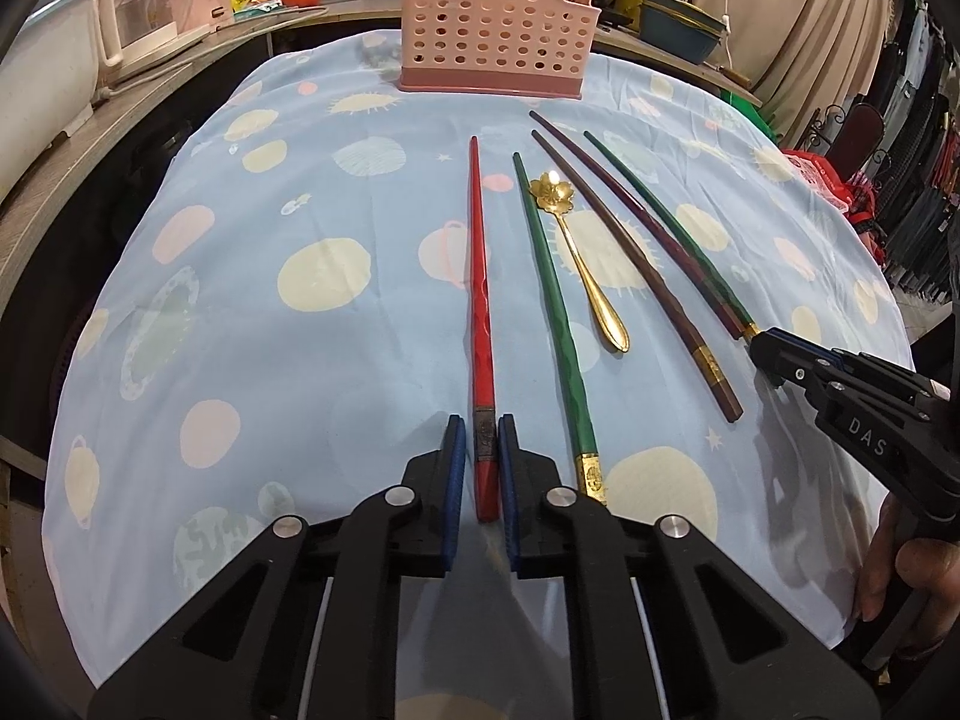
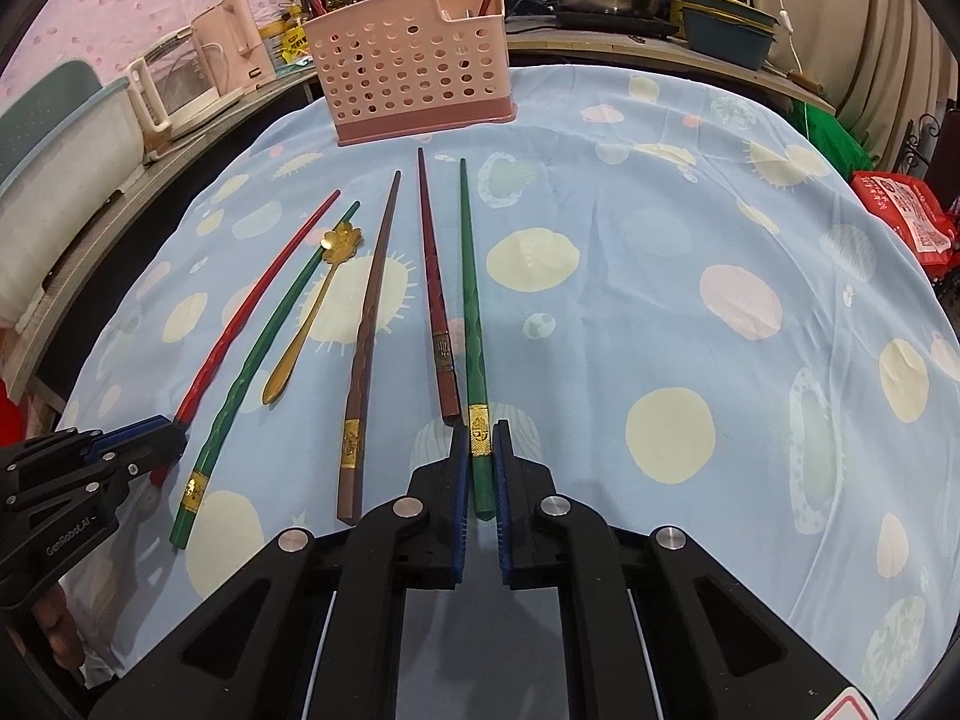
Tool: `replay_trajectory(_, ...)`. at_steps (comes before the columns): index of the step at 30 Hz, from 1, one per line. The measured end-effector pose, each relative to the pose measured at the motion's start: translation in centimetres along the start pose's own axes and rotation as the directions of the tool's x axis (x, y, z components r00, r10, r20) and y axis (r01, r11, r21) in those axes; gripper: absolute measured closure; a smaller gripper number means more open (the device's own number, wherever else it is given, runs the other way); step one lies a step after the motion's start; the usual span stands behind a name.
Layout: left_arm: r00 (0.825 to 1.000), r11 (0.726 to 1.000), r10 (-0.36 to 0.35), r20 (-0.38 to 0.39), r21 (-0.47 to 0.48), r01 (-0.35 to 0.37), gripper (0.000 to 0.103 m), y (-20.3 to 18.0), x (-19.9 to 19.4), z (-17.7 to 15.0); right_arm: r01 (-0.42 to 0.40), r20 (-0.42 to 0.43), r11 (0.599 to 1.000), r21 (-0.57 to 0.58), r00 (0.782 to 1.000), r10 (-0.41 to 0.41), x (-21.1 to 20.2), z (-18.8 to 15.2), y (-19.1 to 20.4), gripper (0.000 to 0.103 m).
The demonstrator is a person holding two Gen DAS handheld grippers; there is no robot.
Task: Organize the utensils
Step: 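Grasp the red chopstick with the left gripper while the right gripper grasps a green chopstick, then lift both chopsticks and carry them over the pink holder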
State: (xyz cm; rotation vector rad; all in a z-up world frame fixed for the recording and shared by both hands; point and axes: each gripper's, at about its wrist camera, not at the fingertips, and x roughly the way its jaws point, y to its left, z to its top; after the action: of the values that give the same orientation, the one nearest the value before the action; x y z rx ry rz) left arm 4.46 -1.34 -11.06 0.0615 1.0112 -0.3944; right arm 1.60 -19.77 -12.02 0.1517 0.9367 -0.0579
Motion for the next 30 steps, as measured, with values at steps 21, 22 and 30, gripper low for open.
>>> replay_trajectory(21,0.999,1.0,0.002,0.041,0.019,-0.002,0.096,-0.9,-3.8,0.7,-0.047,0.19,0.998,0.048,0.981,0.038,-7.9,3.4,-0.8,0.096)
replay_trajectory(22,0.999,1.0,0.0,0.042,0.015,0.0,0.096,-0.9,-4.0,0.9,-0.05,0.199,0.998,0.049,0.979,0.04,-8.3,3.7,-0.8,0.096)
replay_trajectory(30,0.997,1.0,-0.011,0.08,0.005,0.01,0.096,-1.5,-6.4,3.2,-0.058,0.26,0.997,0.052,0.965,0.043,-10.6,6.0,-1.0,0.096)
